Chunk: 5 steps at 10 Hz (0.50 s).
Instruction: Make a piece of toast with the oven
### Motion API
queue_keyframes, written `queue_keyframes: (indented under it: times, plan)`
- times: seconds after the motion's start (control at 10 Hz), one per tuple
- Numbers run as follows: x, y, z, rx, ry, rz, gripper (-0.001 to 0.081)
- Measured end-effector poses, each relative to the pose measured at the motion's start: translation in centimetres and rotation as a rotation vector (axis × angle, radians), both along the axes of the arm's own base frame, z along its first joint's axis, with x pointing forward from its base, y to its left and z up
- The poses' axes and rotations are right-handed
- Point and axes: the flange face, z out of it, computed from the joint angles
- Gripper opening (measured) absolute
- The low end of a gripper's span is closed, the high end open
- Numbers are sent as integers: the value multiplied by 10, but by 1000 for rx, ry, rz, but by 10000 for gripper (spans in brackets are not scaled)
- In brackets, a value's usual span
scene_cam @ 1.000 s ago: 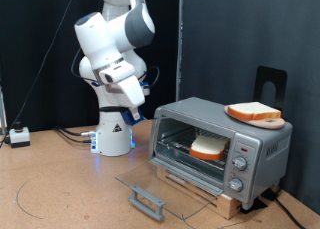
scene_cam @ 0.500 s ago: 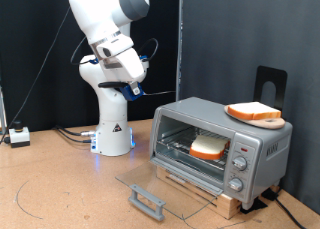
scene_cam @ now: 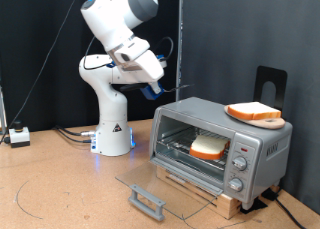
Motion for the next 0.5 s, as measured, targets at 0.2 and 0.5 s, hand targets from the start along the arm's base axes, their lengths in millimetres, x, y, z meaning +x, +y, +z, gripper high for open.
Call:
queue_keyframes:
  times: [0.2,0.5]
  plan:
    - [-7,30,2,-4,-17,57,399]
    - [-21,72,5,-1,-20,130,399]
